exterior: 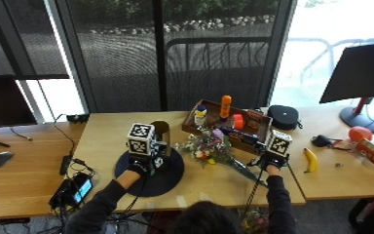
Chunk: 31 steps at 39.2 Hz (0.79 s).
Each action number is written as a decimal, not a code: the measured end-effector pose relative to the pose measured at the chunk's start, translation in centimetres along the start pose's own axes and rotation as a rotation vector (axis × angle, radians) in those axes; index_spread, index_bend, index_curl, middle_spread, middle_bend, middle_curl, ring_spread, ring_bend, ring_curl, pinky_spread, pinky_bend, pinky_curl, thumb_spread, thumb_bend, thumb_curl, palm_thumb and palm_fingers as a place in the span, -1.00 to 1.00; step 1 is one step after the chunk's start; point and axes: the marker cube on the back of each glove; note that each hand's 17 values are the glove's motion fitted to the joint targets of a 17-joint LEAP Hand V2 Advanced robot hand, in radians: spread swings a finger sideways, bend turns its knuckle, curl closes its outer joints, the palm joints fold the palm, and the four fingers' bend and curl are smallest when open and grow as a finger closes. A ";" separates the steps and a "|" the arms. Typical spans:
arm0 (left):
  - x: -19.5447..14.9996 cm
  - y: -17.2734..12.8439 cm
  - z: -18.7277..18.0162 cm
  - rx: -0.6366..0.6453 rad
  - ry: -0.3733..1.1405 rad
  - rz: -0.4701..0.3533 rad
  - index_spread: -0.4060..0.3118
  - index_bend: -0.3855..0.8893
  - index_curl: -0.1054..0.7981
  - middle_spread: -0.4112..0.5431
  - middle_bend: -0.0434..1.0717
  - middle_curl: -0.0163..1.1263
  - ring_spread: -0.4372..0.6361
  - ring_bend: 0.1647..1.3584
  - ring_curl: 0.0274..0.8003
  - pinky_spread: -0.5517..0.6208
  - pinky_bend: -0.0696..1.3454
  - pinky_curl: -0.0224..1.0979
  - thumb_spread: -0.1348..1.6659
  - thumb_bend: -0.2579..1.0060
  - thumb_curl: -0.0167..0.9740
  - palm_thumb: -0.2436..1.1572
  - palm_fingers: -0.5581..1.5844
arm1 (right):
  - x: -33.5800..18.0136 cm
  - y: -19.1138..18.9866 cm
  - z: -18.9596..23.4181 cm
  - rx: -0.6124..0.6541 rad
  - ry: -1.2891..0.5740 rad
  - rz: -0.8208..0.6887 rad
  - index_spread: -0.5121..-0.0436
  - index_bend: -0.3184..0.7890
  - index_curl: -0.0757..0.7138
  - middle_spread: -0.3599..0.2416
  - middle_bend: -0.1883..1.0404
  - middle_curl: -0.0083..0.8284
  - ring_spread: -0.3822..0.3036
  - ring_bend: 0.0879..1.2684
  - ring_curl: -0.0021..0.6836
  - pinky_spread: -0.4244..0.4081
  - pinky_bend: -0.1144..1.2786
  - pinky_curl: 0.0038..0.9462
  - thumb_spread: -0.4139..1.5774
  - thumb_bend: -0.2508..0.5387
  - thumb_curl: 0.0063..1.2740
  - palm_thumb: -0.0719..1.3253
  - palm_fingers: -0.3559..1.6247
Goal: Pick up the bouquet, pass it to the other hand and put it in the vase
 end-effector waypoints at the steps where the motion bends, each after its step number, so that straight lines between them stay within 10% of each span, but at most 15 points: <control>1: 0.0 -0.1 0.2 -0.001 -0.001 0.000 0.09 -0.12 -0.06 0.48 -0.61 -0.56 0.65 -0.37 -0.50 0.69 -0.39 -0.45 0.42 -0.62 -0.53 -0.66 -0.41 | -0.3 0.2 0.2 0.051 0.006 -0.060 -0.03 -0.33 -0.36 -0.19 -0.33 -0.11 -0.30 -0.16 0.03 0.29 -0.09 -0.27 0.45 -0.34 -0.50 -0.03 0.01; 6: -0.2 -0.4 0.6 -0.002 -0.008 -0.002 0.09 -0.12 -0.04 0.48 -0.61 -0.55 0.65 -0.37 -0.49 0.70 -0.40 -0.43 0.43 -0.62 -0.52 -0.66 -0.42 | 0.2 -2.1 3.5 0.040 0.018 -0.111 0.06 -0.35 -0.41 -0.13 -0.33 -0.08 -0.28 -0.15 0.06 0.32 -0.02 -0.24 0.43 -0.36 -0.46 0.05 -0.05; 14: -0.3 -0.1 0.8 -0.022 -0.004 -0.008 0.09 -0.13 -0.02 0.48 -0.61 -0.54 0.65 -0.37 -0.48 0.70 -0.40 -0.42 0.43 -0.62 -0.50 -0.66 -0.42 | 3.2 -8.2 11.4 -0.358 0.057 0.216 0.08 -0.27 -0.43 -0.13 -0.32 -0.03 -0.29 -0.17 0.07 0.36 -0.01 -0.24 0.39 -0.36 -0.38 0.21 -0.11; 31: -0.6 -0.1 1.2 -0.020 -0.012 -0.015 0.09 -0.12 0.01 0.49 -0.61 -0.52 0.65 -0.37 -0.46 0.70 -0.41 -0.39 0.43 -0.62 -0.49 -0.66 -0.42 | 2.3 -7.3 12.2 -0.029 0.152 0.257 0.27 -0.30 -0.39 -0.19 -0.26 0.05 -0.35 -0.22 0.10 0.39 -0.05 -0.25 0.38 -0.40 -0.31 0.32 -0.12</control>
